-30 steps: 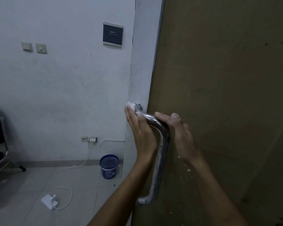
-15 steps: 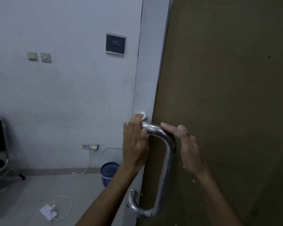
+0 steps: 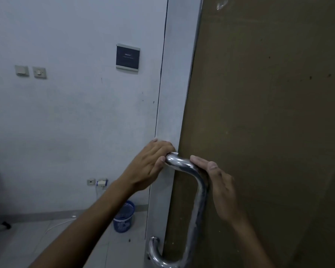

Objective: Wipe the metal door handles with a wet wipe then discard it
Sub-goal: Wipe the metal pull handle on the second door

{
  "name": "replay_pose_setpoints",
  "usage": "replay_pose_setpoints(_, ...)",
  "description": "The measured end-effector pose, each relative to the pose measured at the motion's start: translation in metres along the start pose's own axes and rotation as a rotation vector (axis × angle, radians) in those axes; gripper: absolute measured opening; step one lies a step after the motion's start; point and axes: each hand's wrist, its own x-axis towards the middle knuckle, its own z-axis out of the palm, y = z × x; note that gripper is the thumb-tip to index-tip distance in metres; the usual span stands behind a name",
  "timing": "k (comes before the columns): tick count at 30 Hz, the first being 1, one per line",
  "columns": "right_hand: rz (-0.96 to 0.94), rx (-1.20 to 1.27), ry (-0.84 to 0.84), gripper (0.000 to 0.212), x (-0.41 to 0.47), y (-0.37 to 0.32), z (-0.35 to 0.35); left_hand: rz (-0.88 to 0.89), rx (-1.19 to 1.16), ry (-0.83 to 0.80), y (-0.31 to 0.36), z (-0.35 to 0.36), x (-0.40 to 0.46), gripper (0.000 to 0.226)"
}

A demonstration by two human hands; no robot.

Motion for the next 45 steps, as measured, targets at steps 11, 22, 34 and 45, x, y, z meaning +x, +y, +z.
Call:
replay_pose_setpoints(11,-0.017,0.018,0.043,0.054,-0.004,-0.001,0.005,0.016,0.015,0.138,0.028,0.022,-0.019,0.04)
replay_pose_setpoints(22,-0.08,0.038,0.282,0.039,-0.017,-0.006,0.018,0.027,0.103,0.192,0.031,0.039,-0.029,0.049)
replay_pose_setpoints(34,-0.147,-0.441,0.032,0.02,0.026,-0.054,0.02,-0.309,-0.476,0.23,0.01,-0.018,-0.018,0.019)
replay_pose_setpoints(45,-0.185,-0.754,-0.346,0.026,0.063,-0.05,0.028,-0.317,-0.382,0.117,0.007,-0.032,-0.01,0.022)
